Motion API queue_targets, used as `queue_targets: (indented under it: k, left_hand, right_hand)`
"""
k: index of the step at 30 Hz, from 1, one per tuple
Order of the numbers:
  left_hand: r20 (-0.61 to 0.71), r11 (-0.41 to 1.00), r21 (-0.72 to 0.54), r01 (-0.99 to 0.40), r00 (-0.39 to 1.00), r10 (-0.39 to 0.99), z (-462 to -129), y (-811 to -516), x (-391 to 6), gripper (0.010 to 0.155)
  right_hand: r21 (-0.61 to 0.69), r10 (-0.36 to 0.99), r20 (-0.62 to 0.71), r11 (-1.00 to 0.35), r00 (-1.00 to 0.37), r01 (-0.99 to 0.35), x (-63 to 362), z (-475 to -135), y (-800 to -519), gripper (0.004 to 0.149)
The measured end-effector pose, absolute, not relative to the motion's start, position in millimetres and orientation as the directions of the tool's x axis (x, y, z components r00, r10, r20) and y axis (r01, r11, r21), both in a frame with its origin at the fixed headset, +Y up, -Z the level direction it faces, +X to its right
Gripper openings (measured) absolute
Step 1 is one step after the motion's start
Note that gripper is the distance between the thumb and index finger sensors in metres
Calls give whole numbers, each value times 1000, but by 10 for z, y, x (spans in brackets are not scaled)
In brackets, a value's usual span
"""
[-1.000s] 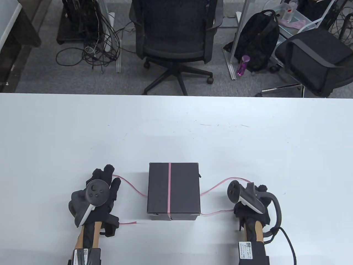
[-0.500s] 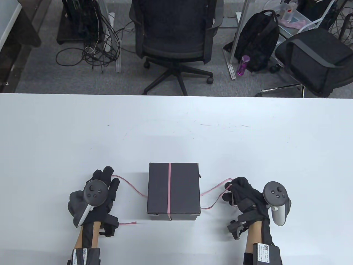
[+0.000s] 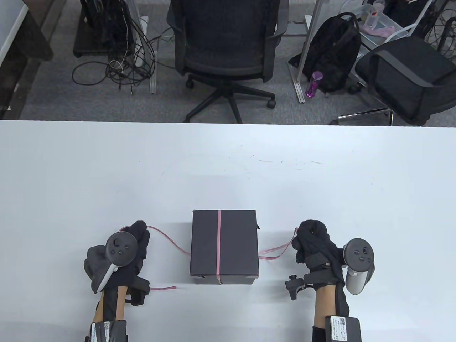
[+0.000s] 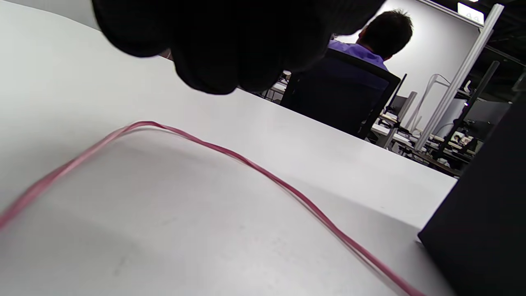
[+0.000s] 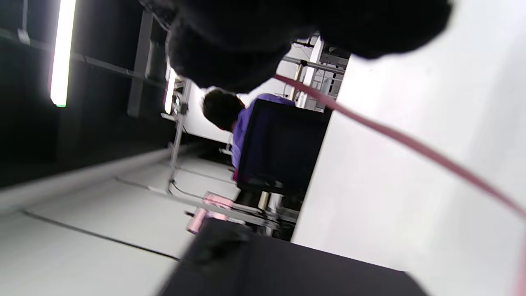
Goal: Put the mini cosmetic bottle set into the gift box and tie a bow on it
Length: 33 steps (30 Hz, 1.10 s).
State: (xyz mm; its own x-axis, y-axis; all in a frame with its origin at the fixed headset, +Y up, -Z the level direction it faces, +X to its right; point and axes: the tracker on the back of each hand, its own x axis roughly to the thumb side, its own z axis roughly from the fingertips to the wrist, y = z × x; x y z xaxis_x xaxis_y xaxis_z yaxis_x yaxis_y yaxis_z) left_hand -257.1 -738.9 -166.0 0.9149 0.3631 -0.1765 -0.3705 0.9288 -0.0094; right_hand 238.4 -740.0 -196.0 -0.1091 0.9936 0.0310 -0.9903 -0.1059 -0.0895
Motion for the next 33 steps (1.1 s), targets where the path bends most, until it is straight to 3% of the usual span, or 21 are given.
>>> queue_targets:
  k: [3,6,10,18,23,25,29,33]
  left_hand:
    - [-171,959,-38,-282,947,272,-1660,-7350,-2620,41]
    - [-200,983,-104,-151,971,128,-1669,-7355,-2682,38]
    - [-229,957,-284,-60,973,-8,-1711,-7493,-2741,44]
    - [-217,789,-591,165,910,-352,-1773,-7825,-2725,71]
    - [-188,767,-629,128,932,-311,-1763,-7911,-2737,91]
    - [-189,771,-625,124,934,-303,-1760,-7905,-2738,92]
    - [-210,819,-567,85,947,-244,-1764,-7876,-2728,81]
    - [-193,846,-512,150,939,-284,-1769,-7872,-2659,69]
  right_hand:
    - [-154,992,103,90,75,-984,2390,-1941,-7396,41]
    - [-180,979,115,189,170,-965,2414,-1929,-7402,40]
    - [-221,990,101,119,99,-968,2463,-1923,-7438,39]
    - [-225,991,64,129,117,-966,2456,-1924,-7508,39]
    - [-237,992,43,126,119,-963,2461,-1921,-7549,40]
    - [-237,992,38,123,117,-964,2460,-1920,-7558,40]
    - [-239,993,33,116,111,-964,2455,-1915,-7562,40]
    - [-245,994,28,113,110,-963,2451,-1907,-7562,40]
